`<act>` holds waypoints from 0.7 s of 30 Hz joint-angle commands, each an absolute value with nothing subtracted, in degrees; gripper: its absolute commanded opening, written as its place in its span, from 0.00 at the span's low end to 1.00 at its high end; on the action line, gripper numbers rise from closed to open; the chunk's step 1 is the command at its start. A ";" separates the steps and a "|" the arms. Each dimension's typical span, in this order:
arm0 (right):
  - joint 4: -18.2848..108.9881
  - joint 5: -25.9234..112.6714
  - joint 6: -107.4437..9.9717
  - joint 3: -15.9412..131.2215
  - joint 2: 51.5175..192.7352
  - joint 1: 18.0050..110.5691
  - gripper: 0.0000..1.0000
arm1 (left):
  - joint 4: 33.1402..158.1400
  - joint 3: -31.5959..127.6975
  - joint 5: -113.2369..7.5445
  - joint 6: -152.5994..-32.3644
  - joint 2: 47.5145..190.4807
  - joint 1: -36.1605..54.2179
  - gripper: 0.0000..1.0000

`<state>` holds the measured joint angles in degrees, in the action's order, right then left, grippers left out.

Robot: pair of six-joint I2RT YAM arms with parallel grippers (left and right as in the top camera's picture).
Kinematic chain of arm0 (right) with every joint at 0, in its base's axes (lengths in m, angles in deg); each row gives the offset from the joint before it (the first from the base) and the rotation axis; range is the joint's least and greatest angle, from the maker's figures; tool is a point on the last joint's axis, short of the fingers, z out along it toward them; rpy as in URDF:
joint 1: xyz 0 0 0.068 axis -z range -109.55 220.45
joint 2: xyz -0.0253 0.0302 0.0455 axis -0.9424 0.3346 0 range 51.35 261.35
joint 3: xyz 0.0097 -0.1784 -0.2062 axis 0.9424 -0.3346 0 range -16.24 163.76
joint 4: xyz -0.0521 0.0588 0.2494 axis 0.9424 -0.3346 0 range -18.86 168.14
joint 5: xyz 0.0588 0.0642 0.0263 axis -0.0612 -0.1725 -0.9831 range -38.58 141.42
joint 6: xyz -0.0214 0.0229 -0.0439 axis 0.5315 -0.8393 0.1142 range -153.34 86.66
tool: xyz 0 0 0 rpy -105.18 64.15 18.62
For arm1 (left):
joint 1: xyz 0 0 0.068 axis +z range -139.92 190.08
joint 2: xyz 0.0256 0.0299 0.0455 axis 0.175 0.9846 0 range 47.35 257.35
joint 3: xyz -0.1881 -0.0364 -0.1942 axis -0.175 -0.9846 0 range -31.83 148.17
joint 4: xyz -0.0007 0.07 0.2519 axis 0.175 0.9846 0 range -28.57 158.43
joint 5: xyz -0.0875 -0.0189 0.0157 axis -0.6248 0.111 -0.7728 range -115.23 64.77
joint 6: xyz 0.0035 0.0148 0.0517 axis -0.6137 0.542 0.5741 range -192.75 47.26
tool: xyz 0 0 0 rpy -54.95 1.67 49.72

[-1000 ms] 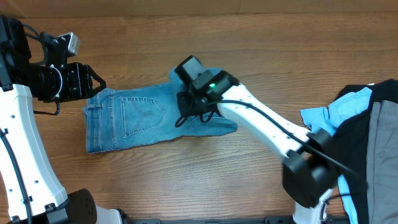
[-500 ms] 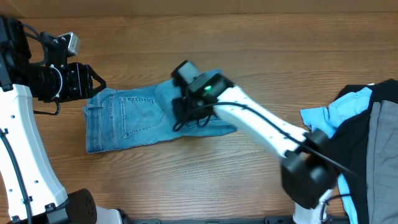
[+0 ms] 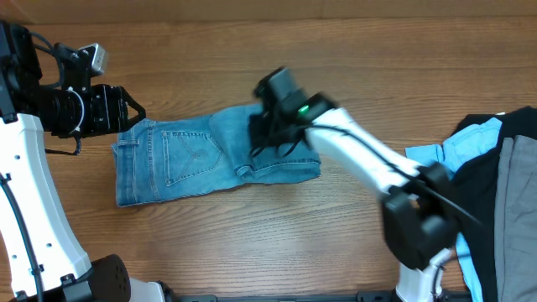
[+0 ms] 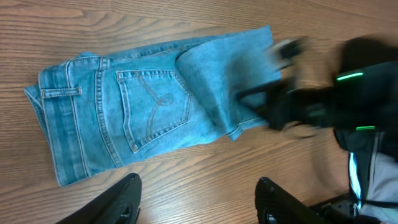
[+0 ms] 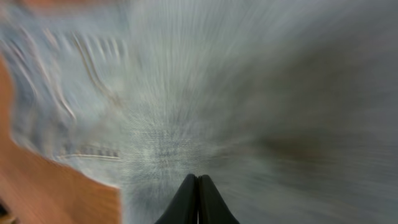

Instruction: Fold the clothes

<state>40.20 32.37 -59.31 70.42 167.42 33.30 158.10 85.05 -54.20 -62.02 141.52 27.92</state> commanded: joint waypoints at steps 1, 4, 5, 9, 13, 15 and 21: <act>42.24 24.22 -63.82 67.66 174.44 27.97 0.04 | 158.10 85.93 -54.62 -61.57 140.47 27.66 0.64; 42.02 24.76 -63.42 67.66 176.47 25.98 0.04 | 158.14 85.91 -54.59 -61.57 140.65 27.68 0.66; 41.80 25.11 -63.34 67.75 176.45 25.94 0.04 | 158.16 85.82 -54.38 -61.59 140.69 27.68 0.66; 38.89 25.88 -62.92 69.48 173.76 28.39 0.04 | 158.05 83.42 -49.15 -64.17 140.71 27.75 0.67; 34.87 25.99 -59.07 71.27 168.76 31.77 0.04 | 155.39 77.89 -47.12 -66.72 140.71 27.97 0.69; 33.01 26.66 -58.11 71.73 165.55 33.57 0.04 | 152.70 73.54 -47.10 -67.84 140.71 28.16 0.71; 28.51 31.54 -58.81 70.90 162.42 38.42 0.04 | 138.71 55.35 -47.08 -71.69 141.02 28.21 0.78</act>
